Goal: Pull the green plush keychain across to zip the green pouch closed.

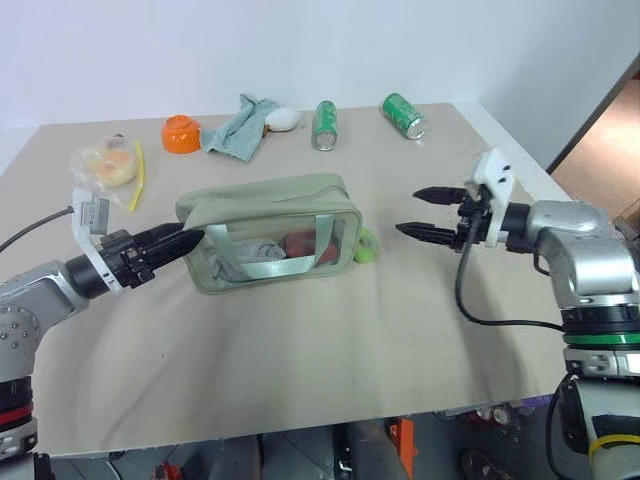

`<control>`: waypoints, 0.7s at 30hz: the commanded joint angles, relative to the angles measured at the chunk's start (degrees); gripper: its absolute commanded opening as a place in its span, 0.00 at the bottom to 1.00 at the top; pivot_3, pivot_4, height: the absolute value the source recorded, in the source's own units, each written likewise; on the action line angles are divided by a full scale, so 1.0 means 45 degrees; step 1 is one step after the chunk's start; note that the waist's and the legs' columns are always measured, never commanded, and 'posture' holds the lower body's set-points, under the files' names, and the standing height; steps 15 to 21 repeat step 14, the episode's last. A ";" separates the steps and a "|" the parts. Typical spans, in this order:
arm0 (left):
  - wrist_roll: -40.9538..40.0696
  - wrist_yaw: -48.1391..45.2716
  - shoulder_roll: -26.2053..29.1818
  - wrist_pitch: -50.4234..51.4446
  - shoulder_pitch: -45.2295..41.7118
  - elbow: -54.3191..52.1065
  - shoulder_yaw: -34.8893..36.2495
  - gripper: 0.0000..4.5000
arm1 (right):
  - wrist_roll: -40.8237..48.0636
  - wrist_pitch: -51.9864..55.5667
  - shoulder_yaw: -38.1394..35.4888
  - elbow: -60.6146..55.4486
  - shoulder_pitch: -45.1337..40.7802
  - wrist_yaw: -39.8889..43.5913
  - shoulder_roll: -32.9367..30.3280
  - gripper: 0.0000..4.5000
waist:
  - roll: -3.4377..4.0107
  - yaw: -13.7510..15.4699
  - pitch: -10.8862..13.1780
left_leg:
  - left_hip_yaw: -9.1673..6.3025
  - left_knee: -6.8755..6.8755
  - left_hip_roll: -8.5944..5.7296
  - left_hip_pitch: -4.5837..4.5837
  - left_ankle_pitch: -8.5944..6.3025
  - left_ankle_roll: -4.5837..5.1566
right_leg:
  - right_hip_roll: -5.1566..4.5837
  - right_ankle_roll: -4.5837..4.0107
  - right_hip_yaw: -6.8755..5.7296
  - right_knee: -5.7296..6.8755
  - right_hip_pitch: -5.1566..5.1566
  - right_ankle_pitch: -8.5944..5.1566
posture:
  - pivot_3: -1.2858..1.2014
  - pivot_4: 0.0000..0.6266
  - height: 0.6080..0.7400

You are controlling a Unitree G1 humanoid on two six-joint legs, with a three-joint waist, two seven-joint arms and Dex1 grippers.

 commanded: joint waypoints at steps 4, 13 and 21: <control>0.0339 0.0021 0.0394 -0.0724 0.1951 -0.1161 0.1743 0.80 | 0.2307 0.1842 -0.1776 -0.1788 0.1018 -0.0295 -0.0318 0.89 | -0.0001 0.0006 0.0004 | 0.0002 0.0001 0.0000 -0.0010 -0.0002 -0.0001 | 0.0000 0.0001 0.0002 -0.0001 -0.0013 0.0002 | 0.52 0.24 1.00; -0.1186 0.1654 -0.0694 -0.0408 0.2962 -0.0618 0.4158 0.80 | 0.3971 0.3355 -0.3092 -0.4197 0.3708 -0.2204 0.0064 0.89 | -0.0007 0.0041 0.0006 | -0.0001 0.0053 0.0000 -0.0022 -0.0008 -0.0011 | -0.0004 0.0010 0.0005 -0.0003 -0.0001 0.0010 | 0.52 0.24 1.00; -0.1179 0.1638 -0.0674 -0.0389 0.2985 -0.0516 0.4106 0.80 | 0.4030 0.3382 -0.3014 -0.4251 0.3706 -0.2379 0.0136 0.89 | -0.0007 0.0041 0.0006 | -0.0002 0.0057 0.0000 -0.0022 -0.0008 -0.0011 | -0.0004 0.0011 0.0005 -0.0003 0.0000 0.0012 | 0.52 0.24 1.00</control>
